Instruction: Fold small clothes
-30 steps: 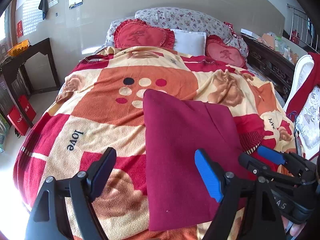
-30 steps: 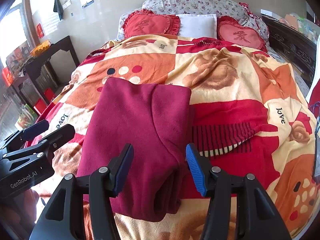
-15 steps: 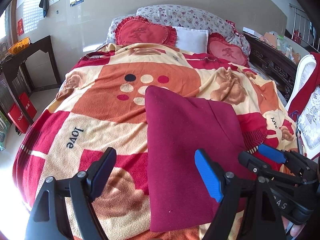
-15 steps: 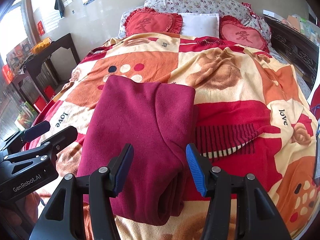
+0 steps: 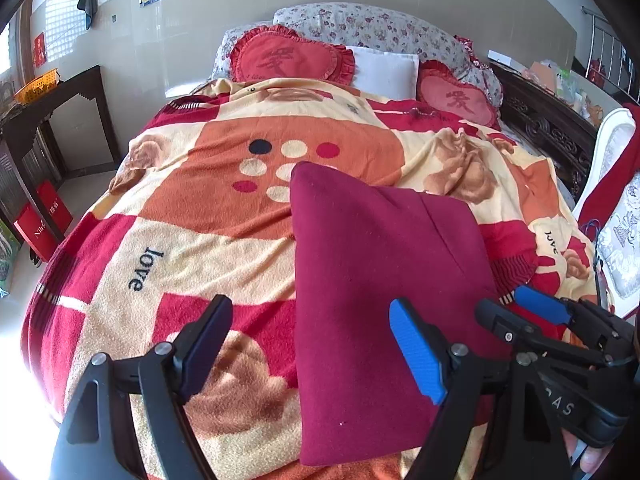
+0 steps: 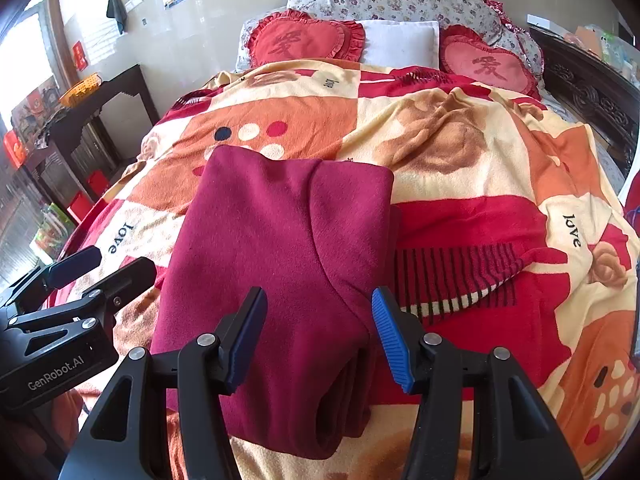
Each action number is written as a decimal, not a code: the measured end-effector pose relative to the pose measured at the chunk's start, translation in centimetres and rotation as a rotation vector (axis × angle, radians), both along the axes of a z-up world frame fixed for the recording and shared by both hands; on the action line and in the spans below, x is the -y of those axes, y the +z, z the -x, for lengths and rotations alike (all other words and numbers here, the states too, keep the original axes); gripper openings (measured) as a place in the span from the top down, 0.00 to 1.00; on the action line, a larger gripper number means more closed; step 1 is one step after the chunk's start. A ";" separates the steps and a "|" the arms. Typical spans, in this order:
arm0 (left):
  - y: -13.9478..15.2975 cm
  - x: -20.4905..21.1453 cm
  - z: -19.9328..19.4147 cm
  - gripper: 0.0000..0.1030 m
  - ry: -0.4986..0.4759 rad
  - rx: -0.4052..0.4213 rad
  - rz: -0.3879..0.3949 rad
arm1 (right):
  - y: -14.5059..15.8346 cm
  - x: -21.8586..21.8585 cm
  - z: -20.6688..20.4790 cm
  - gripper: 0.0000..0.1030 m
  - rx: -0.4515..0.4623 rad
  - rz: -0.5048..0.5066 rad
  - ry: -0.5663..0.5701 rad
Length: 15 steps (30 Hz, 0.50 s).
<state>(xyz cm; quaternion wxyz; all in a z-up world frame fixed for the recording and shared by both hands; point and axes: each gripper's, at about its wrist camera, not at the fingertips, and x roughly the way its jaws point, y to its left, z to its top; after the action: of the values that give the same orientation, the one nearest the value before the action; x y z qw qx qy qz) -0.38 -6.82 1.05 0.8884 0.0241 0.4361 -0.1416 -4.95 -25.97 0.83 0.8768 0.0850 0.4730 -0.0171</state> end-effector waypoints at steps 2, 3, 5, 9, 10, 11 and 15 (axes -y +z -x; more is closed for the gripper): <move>-0.1 0.0 0.0 0.18 0.002 -0.003 0.001 | -0.1 -0.1 -0.1 0.64 -0.002 0.001 0.002; -0.1 0.0 0.0 0.18 0.003 -0.004 0.001 | -0.1 -0.2 -0.1 0.64 -0.003 0.001 0.002; -0.2 0.0 -0.1 0.18 0.002 -0.004 -0.001 | -0.2 -0.2 -0.1 0.64 -0.004 0.002 0.004; -0.2 -0.1 -0.1 0.18 0.002 -0.005 0.000 | -0.4 -0.3 -0.3 0.64 -0.010 0.002 0.004; -0.2 -0.1 -0.1 0.18 0.003 -0.006 0.000 | -0.5 -0.3 -0.3 0.64 -0.012 0.002 0.005; -0.3 -0.1 -0.1 0.18 0.002 -0.008 0.000 | -0.5 -0.3 -0.3 0.64 -0.012 0.001 0.005; -0.6 -0.1 -0.2 0.18 0.001 -0.017 -0.003 | -0.7 -0.4 -0.4 0.64 -0.017 0.000 0.006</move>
<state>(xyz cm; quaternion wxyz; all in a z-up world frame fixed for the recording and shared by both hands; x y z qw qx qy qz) -0.18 -6.68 0.43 0.8846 0.0239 0.4438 -0.1410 -4.55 -25.60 0.15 0.8728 0.0837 0.4807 -0.0153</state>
